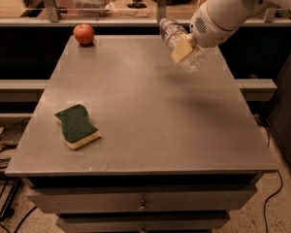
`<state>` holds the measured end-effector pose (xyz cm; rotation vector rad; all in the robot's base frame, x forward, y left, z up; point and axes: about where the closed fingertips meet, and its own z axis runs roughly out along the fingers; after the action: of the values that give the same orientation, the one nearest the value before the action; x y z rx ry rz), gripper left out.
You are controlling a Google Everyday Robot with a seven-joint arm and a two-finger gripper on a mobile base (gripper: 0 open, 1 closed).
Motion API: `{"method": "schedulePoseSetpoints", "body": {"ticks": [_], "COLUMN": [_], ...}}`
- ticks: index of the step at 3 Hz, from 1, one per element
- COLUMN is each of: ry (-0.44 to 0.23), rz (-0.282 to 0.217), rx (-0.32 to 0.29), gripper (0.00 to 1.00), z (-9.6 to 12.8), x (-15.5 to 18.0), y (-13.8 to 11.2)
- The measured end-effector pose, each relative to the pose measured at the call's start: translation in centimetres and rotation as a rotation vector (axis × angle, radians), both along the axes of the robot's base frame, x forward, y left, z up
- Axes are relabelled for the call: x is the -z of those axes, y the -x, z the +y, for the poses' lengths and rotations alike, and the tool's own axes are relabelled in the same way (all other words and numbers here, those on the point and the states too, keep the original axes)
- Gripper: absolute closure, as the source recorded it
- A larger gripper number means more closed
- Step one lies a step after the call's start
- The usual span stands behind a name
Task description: Move water bottle near apple
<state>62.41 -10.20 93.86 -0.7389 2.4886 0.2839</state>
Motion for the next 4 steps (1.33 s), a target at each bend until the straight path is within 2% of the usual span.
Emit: {"method": "schedulePoseSetpoints", "body": {"ticks": [1,2,4], "ry": [-0.008,-0.014,-0.033], "rz": [-0.014,-0.021,-0.018], "rx": [-0.019,-0.060,-0.188], "gripper": [1.00,1.00,1.00], "z": [1.4,4.3,14.3], "x": [-0.1,0.0,-0.2], "y": [-1.0,-3.1,-9.2]}}
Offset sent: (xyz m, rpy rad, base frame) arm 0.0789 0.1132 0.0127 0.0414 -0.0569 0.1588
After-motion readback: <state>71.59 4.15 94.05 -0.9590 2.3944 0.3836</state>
